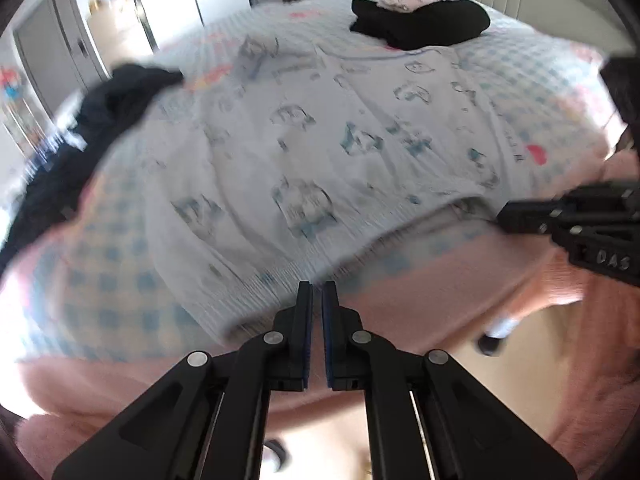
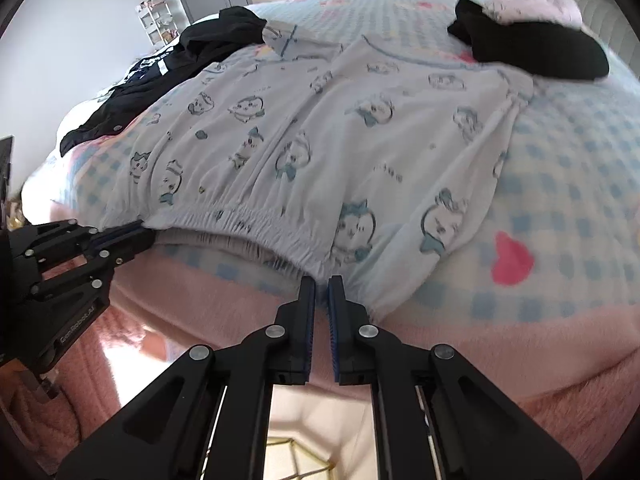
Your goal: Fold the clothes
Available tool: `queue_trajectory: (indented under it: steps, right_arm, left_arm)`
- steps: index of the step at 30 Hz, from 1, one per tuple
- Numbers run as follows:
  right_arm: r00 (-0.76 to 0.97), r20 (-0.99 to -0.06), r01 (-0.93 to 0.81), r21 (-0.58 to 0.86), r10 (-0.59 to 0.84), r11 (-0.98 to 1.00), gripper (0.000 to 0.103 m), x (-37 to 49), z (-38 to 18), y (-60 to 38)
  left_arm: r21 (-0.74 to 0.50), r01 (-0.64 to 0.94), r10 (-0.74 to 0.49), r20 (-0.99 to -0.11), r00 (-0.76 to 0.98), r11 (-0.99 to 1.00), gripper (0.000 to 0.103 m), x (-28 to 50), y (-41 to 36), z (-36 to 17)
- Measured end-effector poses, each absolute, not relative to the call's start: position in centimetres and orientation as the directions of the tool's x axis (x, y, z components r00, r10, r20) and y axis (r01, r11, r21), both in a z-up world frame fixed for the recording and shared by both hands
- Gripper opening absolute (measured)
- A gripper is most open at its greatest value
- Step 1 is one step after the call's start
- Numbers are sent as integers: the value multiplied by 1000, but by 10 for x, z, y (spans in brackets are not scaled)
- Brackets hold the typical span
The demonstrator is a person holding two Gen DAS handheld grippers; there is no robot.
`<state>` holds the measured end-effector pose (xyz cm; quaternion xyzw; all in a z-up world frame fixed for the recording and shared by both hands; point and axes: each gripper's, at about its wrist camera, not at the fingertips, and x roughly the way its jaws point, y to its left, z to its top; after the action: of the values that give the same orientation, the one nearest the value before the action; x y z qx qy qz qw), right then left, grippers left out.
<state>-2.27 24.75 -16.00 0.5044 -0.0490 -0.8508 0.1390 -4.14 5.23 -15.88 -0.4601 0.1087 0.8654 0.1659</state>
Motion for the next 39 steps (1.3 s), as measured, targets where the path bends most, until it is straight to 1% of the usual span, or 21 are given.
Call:
queue_trajectory:
  steps: [2,3,4,5,6,8,11,12,14,15,17,19,21,24,28,31,33,34,35,36,39]
  right_arm:
    - [-431,-833,166,306,-348,-937,6,-19,-156,256]
    - [-439,-823,169,318,-360,-933,6,-17,-150,257]
    - [-453,-813,175,322,-366,-930,7,-16,-142,258]
    - [-467,-805,185,315,-365,-931,12,-18,-135,256]
    - [-482,-798,197,303,-361,-932,20,-21,-128,253]
    - [-505,-787,216,282,-354,-935,28,-30,-118,246]
    - [-508,-797,249,226,-326,-942,29,-55,-119,227]
    - [-500,-809,247,209,-310,-946,29,-63,-124,224]
    - [-428,-875,207,149,-227,-967,29,-79,-149,221]
    - [-395,-899,183,128,-192,-975,27,-81,-159,224]
    - [-382,-898,150,172,-218,-974,27,-74,-165,238]
    - [-365,-906,122,184,-216,-975,27,-67,-164,248]
    - [-359,-911,117,169,-200,-979,28,-65,-157,247]
    - [-404,-886,176,167,-226,-970,29,-70,-137,232]
    - [-427,-868,231,167,-254,-958,29,-87,-124,215]
    - [-425,-865,237,178,-267,-955,29,-112,-111,214]
    - [-428,-861,243,184,-275,-953,32,-134,-100,209]
    - [-433,-860,244,175,-268,-954,35,-148,-95,206]
    - [-441,-860,245,162,-258,-956,42,-163,-90,204]
    - [-447,-860,255,144,-248,-956,43,-178,-88,200]
    - [-461,-860,286,88,-218,-954,43,-219,-89,189]
  left_arm:
    - [-36,-364,234,-823,-517,-931,10,-42,42,-150]
    - [-64,-348,253,-808,-533,-935,17,-43,35,-142]
    - [-89,-332,269,-792,-548,-939,29,-45,29,-135]
    - [-110,-314,278,-778,-563,-943,41,-51,24,-129]
    - [-132,-292,285,-762,-581,-947,42,-58,19,-122]
    - [-169,-252,290,-755,-588,-953,42,-75,9,-119]
    - [-189,-180,257,-804,-537,-965,42,-101,-10,-134]
    - [-171,-158,229,-828,-512,-972,42,-103,-17,-142]
    - [-129,-122,172,-870,-463,-984,41,-104,-29,-158]
    - [-98,-124,144,-881,-451,-987,41,-99,-34,-163]
    - [-67,-135,123,-879,-460,-989,43,-89,-38,-162]
    - [-8,-129,69,-877,-476,-992,43,-84,-35,-156]
    - [-35,-117,90,-855,-511,-993,42,-83,-35,-146]
    - [-166,-134,212,-828,-520,-977,42,-92,-34,-140]
    - [-123,-205,216,-823,-525,-971,42,-116,-20,-131]
    - [-134,-244,249,-806,-537,-960,42,-147,-19,-119]
    - [-115,-237,230,-808,-542,-965,42,-172,-20,-118]
    - [-102,-232,216,-812,-542,-967,42,-185,-21,-118]
    - [-92,-223,202,-815,-542,-970,42,-198,-23,-119]
    - [-90,-201,187,-819,-542,-976,42,-213,-28,-121]
    - [-121,-106,160,-826,-541,-987,43,-250,-54,-132]
